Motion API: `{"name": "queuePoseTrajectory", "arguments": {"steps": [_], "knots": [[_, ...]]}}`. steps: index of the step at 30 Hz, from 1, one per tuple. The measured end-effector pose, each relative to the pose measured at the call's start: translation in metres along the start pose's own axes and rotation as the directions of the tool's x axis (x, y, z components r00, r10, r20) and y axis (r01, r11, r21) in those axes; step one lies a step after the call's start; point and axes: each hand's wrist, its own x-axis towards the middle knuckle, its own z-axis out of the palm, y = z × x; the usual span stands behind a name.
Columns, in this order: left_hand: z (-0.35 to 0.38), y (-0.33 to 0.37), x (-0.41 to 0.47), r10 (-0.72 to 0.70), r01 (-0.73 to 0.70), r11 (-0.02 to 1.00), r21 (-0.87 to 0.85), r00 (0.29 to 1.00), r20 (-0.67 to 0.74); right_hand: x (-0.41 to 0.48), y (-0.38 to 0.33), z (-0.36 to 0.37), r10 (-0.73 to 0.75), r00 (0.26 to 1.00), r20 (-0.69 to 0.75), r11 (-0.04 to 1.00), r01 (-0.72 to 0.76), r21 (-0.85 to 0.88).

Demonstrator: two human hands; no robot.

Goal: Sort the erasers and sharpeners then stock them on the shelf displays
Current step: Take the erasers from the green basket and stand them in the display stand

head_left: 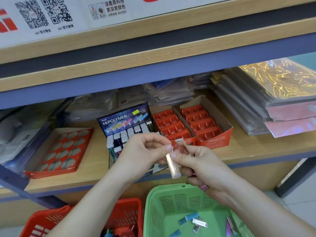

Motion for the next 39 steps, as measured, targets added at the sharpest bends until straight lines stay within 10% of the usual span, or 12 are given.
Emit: {"name": "queuePoseTrajectory", "arguments": {"steps": [6, 27, 30, 34, 39], "knots": [[-0.022, 0.002, 0.032, 0.167, -0.057, 0.951, 0.303, 0.921, -0.351, 0.004, -0.009, -0.013, 0.085, 0.979, -0.185, 0.965, -0.035, 0.260], [-0.006, -0.035, 0.058, 0.379, -0.213, 0.352, 0.912, 0.923, 0.069, 0.015, -0.001, -0.015, 0.092, 0.996, 0.022, 0.985, -0.094, 0.142], [-0.005, -0.029, 0.052, 0.369, -0.155, 0.449, 0.880, 0.929, -0.024, 0.015, -0.001, -0.014, 0.062, 0.997, 0.041, 0.988, -0.067, 0.142], [0.012, -0.013, 0.017, 0.098, -0.065, 0.958, 0.278, 0.989, -0.107, 0.002, -0.007, -0.009, 0.001, 0.999, 0.045, 0.986, -0.008, 0.164], [0.033, -0.012, -0.016, 0.039, -0.039, 0.999, -0.007, 0.999, -0.035, -0.009, -0.009, 0.001, -0.003, 0.992, 0.128, 0.991, -0.014, 0.133]]}}
